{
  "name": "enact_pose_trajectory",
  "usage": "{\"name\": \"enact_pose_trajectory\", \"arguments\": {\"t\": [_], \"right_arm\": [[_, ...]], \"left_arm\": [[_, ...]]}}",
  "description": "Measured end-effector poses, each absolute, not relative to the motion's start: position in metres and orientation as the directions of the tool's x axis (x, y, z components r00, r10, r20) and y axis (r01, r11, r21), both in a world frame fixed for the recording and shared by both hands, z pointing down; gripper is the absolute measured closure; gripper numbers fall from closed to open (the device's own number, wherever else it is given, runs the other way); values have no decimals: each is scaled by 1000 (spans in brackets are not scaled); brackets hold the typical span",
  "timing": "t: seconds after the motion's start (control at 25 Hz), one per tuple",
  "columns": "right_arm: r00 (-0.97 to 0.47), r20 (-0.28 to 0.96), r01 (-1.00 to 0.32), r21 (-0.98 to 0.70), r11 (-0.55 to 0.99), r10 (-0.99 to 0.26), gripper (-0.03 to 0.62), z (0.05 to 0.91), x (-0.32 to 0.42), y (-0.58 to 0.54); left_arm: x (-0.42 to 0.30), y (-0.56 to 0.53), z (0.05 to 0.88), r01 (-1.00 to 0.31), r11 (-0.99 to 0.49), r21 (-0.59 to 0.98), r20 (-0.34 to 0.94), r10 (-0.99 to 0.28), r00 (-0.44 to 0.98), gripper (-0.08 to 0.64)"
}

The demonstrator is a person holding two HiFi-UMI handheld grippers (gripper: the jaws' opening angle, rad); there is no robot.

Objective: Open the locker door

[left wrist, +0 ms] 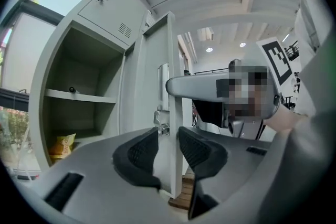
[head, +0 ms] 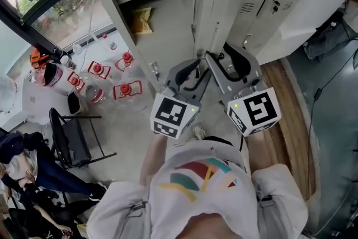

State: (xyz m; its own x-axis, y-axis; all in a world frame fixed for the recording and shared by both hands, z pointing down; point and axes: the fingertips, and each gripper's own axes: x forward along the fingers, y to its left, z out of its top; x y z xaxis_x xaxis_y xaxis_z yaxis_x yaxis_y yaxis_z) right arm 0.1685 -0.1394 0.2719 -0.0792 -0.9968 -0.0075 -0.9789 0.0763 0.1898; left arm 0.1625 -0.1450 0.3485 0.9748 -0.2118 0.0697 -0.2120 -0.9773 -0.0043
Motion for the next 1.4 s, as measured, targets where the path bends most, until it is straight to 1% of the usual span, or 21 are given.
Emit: {"name": "enact_pose_trajectory", "arguments": {"t": [0.2,0.48,0.72,1.16,1.4], "right_arm": [[31,2,-971,236,-29,-1000,440,276,191,-116],[189,0,-964,191,-186,-982,453,279,238,-78],[271,12,-950,163,-265,-963,466,287,265,-51],[374,33,-922,124,-367,-927,482,299,293,-27],[373,18,-921,127,-368,-928,495,294,298,-23]], "left_arm": [[187,-135,344,-152,-988,-12,64,-153,986,430],[213,-124,346,-95,-995,8,73,-94,993,433],[231,-119,344,-80,-997,0,62,-80,995,439],[261,-112,346,-51,-999,-8,65,-52,997,443],[273,-110,346,-43,-999,-8,63,-43,997,443]]}}
